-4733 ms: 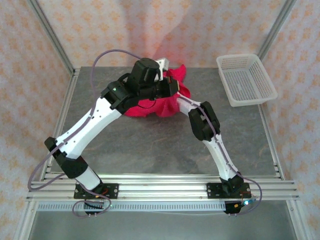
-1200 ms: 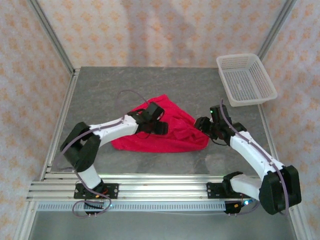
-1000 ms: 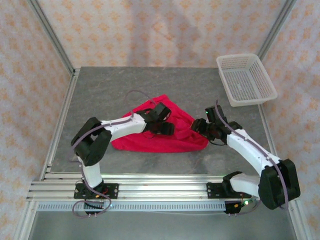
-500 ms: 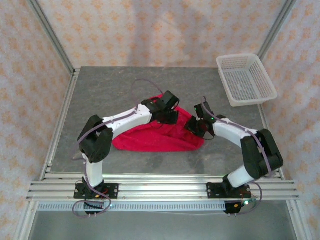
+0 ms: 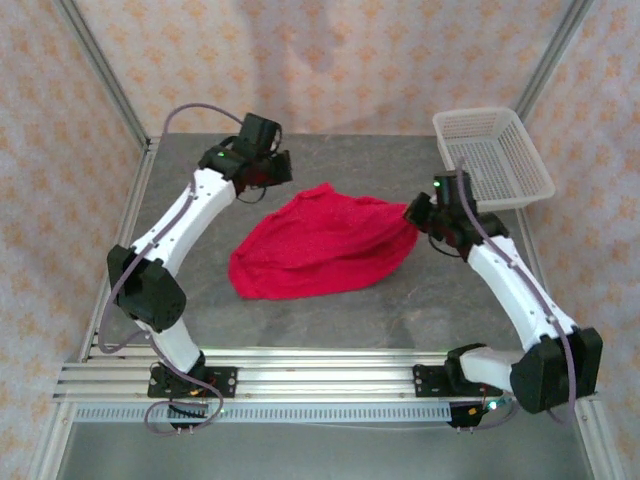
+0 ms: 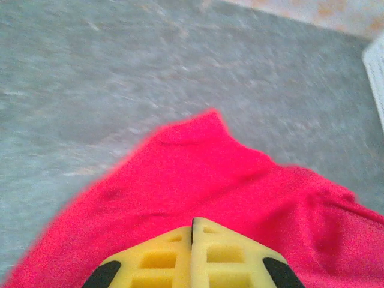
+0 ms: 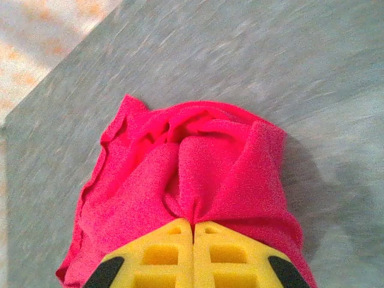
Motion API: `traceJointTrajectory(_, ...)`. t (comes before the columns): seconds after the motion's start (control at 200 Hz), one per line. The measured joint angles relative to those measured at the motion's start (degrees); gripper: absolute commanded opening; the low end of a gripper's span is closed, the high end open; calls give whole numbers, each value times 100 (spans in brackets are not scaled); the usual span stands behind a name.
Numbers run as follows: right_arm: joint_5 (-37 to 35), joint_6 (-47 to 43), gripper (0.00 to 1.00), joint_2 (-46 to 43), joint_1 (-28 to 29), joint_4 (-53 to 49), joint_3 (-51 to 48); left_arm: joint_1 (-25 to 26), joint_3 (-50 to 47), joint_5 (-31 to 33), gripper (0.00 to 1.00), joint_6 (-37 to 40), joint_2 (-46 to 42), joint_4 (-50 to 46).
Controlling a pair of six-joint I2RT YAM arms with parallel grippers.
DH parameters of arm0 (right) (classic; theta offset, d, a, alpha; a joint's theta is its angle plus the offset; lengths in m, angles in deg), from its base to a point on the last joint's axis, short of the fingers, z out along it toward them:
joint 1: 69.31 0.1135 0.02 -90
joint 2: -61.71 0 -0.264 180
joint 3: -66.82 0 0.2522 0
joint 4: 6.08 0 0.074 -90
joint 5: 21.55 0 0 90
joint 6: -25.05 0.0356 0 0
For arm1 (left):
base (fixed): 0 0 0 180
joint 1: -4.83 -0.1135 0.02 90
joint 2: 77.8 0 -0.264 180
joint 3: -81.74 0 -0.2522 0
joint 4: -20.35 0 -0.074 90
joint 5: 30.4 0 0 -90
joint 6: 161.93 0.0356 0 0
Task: Fold the inside-out t-shirt
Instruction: Turn the T-shirt inside out at the center of the table.
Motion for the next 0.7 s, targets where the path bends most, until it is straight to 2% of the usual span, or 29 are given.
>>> traceJointTrajectory(0.13, 59, -48, 0, -101, -133, -286, 0, -61, -323, -186, 0, -81, -127, 164)
traceJointTrajectory(0.22, 466, 103, 0, 111, -133, -271, 37, 232, -693, -409, 22, -138, -142, 525)
traceJointTrajectory(0.265, 743, 295, 0, 308, -136, -216, 96, 516, -933, -511, 39, -136, -142, 767)
traceJointTrajectory(0.365, 1307, 758, 0, 761, -162, 11, 269, 1259, -1517, -809, 56, -72, -142, 1419)
traceJointTrajectory(0.42, 1510, 942, 0, 1005, -203, 68, 428, 1674, -1888, -1069, 61, -114, -136, 1899)
traceJointTrajectory(0.505, 1744, 1145, 0, 1314, -334, 151, 629, 2046, -2288, -1368, 68, -210, -61, 2511)
traceJointTrajectory(0.701, 1902, 1338, 0, 1478, -498, 188, 643, 2234, -2503, -1707, 78, -533, 402, 3685)
